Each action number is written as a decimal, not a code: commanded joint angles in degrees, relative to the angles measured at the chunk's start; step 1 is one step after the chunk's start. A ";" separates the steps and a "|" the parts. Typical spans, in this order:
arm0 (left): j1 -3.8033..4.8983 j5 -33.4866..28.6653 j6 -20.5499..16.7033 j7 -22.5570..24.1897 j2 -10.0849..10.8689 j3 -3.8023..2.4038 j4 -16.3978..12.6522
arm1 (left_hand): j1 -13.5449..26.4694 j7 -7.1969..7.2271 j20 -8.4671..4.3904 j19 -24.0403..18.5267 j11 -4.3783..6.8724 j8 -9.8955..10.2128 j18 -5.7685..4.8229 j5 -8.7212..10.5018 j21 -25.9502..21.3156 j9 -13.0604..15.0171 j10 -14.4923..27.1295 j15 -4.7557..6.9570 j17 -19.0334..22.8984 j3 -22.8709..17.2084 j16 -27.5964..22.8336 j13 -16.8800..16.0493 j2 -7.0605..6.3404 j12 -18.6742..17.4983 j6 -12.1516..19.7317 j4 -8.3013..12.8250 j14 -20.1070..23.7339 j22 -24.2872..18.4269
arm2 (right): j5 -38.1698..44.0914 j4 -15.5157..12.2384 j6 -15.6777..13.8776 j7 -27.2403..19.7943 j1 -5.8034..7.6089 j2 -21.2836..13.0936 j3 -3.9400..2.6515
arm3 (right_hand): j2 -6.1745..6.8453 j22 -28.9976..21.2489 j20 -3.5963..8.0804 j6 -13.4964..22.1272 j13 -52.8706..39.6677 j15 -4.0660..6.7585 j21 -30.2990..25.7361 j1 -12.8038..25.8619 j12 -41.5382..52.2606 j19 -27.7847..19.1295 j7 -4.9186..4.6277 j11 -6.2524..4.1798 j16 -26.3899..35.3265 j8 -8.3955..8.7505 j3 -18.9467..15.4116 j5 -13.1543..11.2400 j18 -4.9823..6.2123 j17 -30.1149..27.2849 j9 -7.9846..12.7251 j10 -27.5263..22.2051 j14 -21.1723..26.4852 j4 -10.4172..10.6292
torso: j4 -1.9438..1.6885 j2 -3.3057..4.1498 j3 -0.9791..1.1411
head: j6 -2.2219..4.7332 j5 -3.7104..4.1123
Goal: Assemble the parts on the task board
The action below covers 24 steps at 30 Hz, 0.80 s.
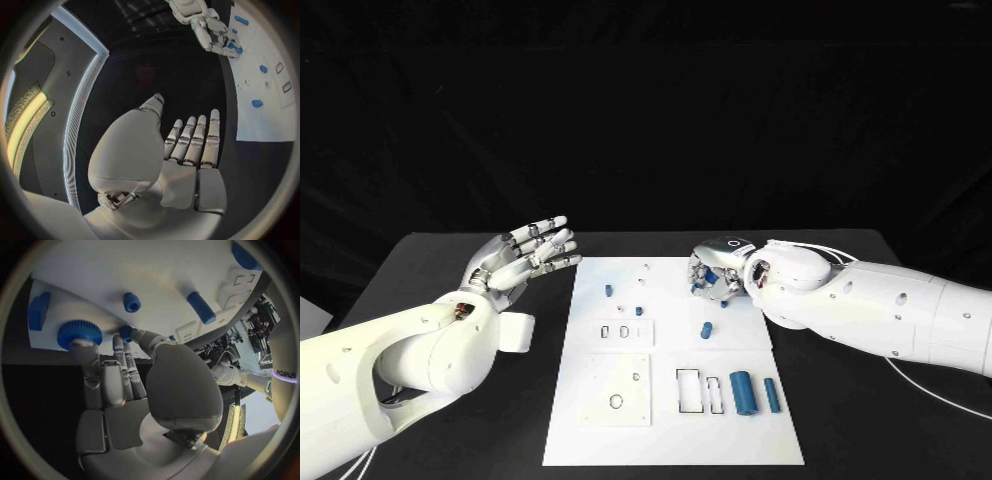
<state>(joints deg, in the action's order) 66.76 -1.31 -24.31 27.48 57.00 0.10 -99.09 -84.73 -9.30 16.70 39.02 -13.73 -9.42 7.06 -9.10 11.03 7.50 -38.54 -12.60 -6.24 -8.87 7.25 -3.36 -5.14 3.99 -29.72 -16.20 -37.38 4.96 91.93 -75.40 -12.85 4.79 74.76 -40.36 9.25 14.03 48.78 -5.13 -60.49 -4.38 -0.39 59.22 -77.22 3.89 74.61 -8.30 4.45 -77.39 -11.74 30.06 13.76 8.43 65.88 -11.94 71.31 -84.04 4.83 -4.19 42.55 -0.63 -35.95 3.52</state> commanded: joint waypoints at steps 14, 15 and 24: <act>0.13 -0.33 1.01 0.24 -0.16 -0.05 0.12 | -0.08 -6.08 -0.05 0.29 -0.01 -0.32 1.18 0.42 0.16 0.06 -0.59 0.01 -0.06 -0.41 0.20 -0.05 0.83 0.20 -0.54 0.01 -0.37 -0.11 | 2.79 -2.06 -12.10 3.38 -0.12 -0.14 0.06 | -3.03 6.62 0.88 -2.82 -1.31 1.60 5.37 -4.30 0.17 1.27 0.80 -1.23 -2.65 -2.78 5.25 -6.06 -1.84 2.48 -3.07 4.53 -2.25 -4.18 | -0.04 0.02 0.06 | 0.28 -0.38; 0.13 -0.34 1.01 0.24 -0.17 -0.05 0.13 | -0.08 -6.08 -0.05 0.29 -0.01 -0.32 1.18 0.42 0.16 0.06 -0.59 0.01 -0.06 -0.41 0.20 -0.05 0.83 0.20 -0.54 0.01 -0.37 -0.11 | 2.81 -2.16 -12.40 3.45 -0.07 -0.12 0.05 | -3.03 6.62 0.88 -2.82 -1.31 1.60 5.37 -4.30 0.17 1.27 0.80 -1.23 -2.65 -2.78 5.25 -6.06 -1.84 2.48 -3.07 4.53 -2.25 -4.18 | -0.04 0.02 0.06 | 0.30 -0.40; 0.12 -0.49 1.28 0.36 -0.56 -0.06 0.07 | -0.11 -6.10 -0.05 0.31 -0.01 -0.34 1.19 0.45 0.16 0.05 -0.63 0.01 -0.05 -0.50 0.18 -0.04 0.95 0.18 -0.55 0.02 -0.35 -0.13 | 2.81 -1.94 -16.12 3.75 0.76 2.26 -0.18 | -2.80 8.09 0.78 -2.72 -1.56 1.72 6.55 -3.96 -0.05 1.32 0.79 -1.24 -2.84 -2.88 6.00 -5.56 -2.02 2.51 -3.63 4.73 -2.20 -4.90 | -0.13 0.19 0.07 | 1.02 -0.62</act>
<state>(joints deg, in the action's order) 66.76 -1.52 -24.22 27.40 56.61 0.10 -98.89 -84.73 -9.30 16.70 39.02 -13.72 -9.42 7.06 -8.86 11.03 7.49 -38.95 -12.60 -6.23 -9.03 7.25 -3.35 -4.68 3.99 -29.72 -16.04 -37.38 4.91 93.75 -77.50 -25.65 7.88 75.50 -38.40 9.09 12.06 56.79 -4.43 -63.17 -4.81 0.84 65.56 -79.81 3.76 75.93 -7.46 5.02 -80.05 -14.42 34.56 7.69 7.52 68.36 -15.50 73.91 -84.02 1.40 -4.25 42.63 -0.55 -35.11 2.98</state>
